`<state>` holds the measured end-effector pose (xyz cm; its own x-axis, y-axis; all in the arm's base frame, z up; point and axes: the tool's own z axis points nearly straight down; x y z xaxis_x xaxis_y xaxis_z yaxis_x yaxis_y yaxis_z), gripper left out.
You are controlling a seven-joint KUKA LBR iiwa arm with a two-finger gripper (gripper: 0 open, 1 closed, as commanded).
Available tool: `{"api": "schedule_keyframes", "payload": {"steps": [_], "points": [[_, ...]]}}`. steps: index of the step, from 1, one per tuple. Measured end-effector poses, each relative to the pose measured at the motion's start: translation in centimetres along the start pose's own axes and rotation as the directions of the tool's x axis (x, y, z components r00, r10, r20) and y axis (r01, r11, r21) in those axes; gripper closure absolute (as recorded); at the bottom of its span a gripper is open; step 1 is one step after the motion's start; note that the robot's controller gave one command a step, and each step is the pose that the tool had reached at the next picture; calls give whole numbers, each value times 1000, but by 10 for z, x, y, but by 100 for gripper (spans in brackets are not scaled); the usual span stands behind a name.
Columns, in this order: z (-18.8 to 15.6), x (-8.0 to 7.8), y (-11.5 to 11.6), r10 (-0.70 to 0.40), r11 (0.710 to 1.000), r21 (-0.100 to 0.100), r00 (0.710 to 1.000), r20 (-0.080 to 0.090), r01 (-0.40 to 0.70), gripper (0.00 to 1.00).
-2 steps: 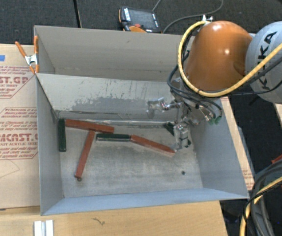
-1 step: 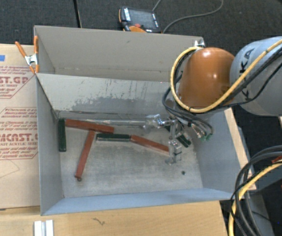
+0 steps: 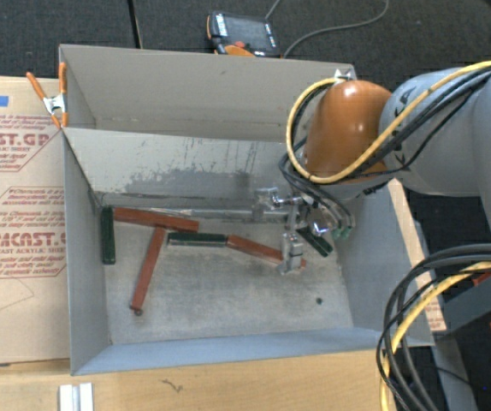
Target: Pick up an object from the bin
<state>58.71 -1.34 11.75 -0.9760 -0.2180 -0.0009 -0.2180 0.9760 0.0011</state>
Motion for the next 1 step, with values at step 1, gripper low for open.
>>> {"api": "schedule_keyframes", "payload": {"steps": [1], "points": [[49,0,-27,190,982,1,982,-2,-190,0]]}}
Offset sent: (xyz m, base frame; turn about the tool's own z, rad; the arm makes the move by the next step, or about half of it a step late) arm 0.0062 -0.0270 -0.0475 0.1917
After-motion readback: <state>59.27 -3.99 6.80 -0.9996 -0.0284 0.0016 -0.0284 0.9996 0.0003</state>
